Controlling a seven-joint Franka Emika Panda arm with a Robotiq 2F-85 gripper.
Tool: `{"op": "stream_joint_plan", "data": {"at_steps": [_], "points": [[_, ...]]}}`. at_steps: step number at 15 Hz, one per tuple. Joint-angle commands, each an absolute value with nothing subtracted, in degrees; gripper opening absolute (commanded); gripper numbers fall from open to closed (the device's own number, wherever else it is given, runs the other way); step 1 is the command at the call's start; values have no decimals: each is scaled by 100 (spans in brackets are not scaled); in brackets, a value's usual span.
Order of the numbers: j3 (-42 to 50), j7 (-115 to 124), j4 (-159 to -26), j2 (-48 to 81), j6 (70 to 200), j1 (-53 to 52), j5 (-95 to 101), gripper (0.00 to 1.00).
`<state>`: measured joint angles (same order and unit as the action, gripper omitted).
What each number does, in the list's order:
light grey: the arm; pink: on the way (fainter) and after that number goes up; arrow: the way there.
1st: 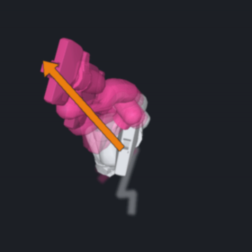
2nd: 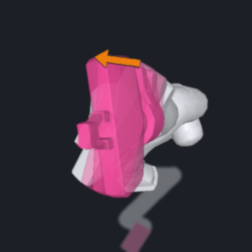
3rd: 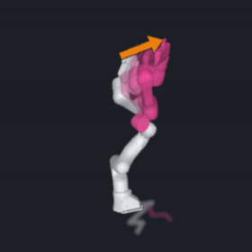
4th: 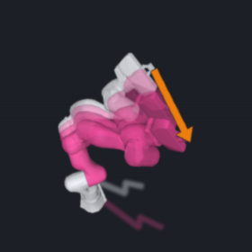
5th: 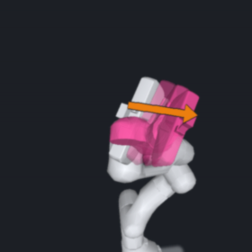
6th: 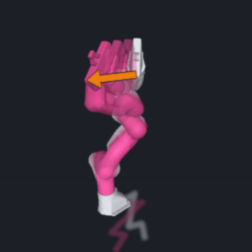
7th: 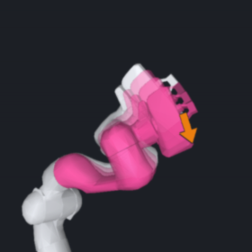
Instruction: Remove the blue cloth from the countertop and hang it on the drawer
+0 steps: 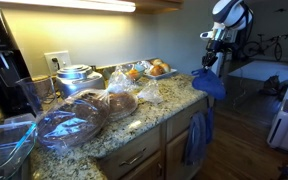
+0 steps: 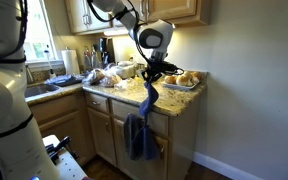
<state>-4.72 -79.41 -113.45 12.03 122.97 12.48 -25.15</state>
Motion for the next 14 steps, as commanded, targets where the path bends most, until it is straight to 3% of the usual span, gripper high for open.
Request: {"op": "stream_joint_plan", "data": {"at_steps": [1, 10, 14], "points": [[-228, -8256, -12044, 374, 11728, 1204, -2733, 6], [270, -8244, -12893, -425, 10362, 946, -2756, 6], [337, -7804, -13257, -351, 11083, 858, -3060, 6]]}}
